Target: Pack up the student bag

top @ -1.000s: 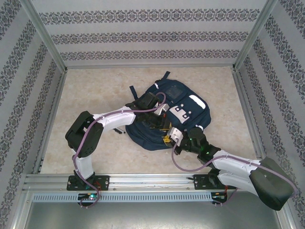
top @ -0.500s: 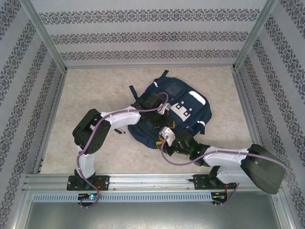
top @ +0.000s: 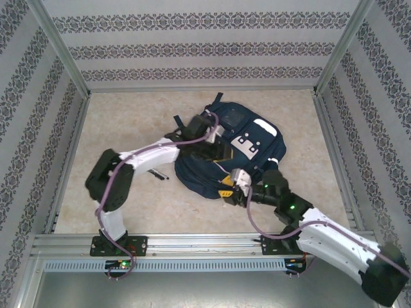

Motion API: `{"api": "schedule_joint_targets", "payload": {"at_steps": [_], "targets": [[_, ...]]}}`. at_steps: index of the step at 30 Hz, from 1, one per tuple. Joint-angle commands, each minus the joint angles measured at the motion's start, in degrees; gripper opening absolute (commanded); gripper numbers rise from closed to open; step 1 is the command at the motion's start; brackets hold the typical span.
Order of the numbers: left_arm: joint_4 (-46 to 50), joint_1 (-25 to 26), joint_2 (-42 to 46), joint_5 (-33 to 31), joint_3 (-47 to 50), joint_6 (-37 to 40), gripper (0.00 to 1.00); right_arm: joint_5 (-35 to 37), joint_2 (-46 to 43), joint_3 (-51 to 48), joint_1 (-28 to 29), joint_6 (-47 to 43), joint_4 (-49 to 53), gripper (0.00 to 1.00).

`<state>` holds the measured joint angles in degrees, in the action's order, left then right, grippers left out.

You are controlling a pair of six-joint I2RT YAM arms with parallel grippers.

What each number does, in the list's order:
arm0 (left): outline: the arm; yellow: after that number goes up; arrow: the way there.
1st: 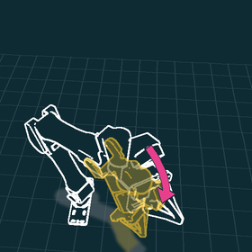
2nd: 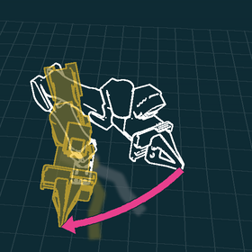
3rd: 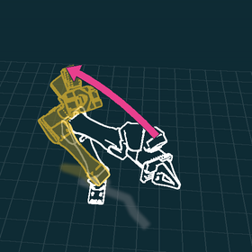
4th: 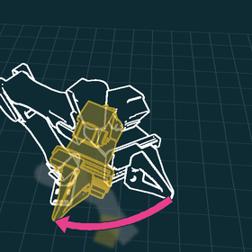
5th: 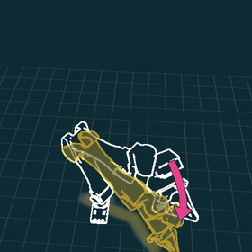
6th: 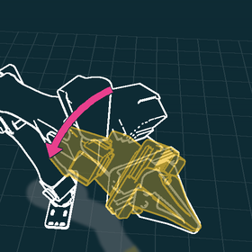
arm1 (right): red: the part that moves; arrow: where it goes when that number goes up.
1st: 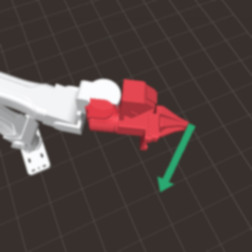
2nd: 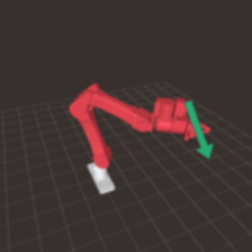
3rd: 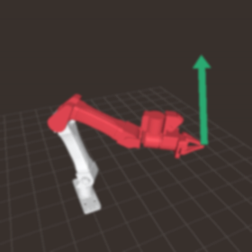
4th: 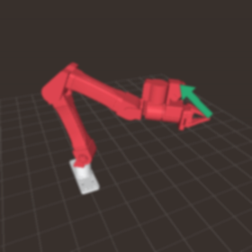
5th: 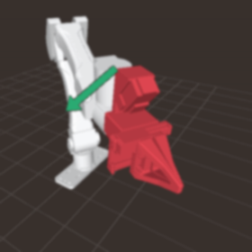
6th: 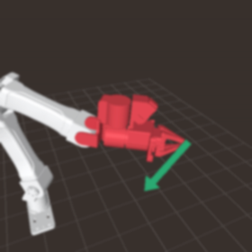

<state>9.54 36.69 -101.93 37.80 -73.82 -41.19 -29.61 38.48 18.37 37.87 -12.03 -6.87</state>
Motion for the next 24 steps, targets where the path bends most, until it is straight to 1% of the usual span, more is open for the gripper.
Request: {"api": "schedule_joint_targets", "payload": {"at_steps": [1, 3, 5, 7, 9, 12, 15, 19, 21, 24], "targets": [[3.3, -1.9, 9.7, -1.6, 3.2, 4.9, 0.44, -8.1, -1.8, 5.6, -5.2, -10.4, 7.8, 0.44], [4.4, -2.3, 13.5, -2.7, 6.5, 5.6, 0.45, -7.6, -0.4, 8.3, -8.1, -17.3, 12.2, 0.46], [6.2, -2.4, 17.1, -3.9, 10.2, 6.5, 0.45, -5.6, 3.1, 11.7, -10.1, -25.7, 18.2, 0.47], [6.9, -2.3, 19.9, -4.0, 13.9, 7.5, 0.45, -4.0, 7.6, 15.2, -10.4, -32.8, 23.4, 0.47], [7.6, -2.3, 22.2, -3.8, 17.2, 9.7, 0.46, -4.0, 12.3, 18.4, -10.4, -39.5, 28.6, 0.49], [10.5, -2.3, 25.1, -4.5, 20.3, 13.9, 0.46, -3.1, 18.7, 21.5, -9.6, -46.5, 33.8, 0.51], [11.2, -2.3, 28.5, -6.0, 23.3, 15.7, 0.47, 2.1, 23.5, 22.3, -7.0, -50.0, 34.2, 0.54], [8.8, -2.3, 33.9, -6.2, 28.2, 17.9, 0.48, 11.8, 28.9, 22.6, -3.1, -51.5, 31.3, 0.56], [6.9, -2.3, 36.7, -5.6, 30.5, 20.3, 0.43, 15.0, 30.8, 22.4, -2.5, -50.8, 28.7, 0.55], [4.4, -2.3, 40.7, -3.7, 32.9, 26.9, 0.42, 19.8, 32.0, 21.7, -2.5, -49.2, 25.2, 0.51]]}}
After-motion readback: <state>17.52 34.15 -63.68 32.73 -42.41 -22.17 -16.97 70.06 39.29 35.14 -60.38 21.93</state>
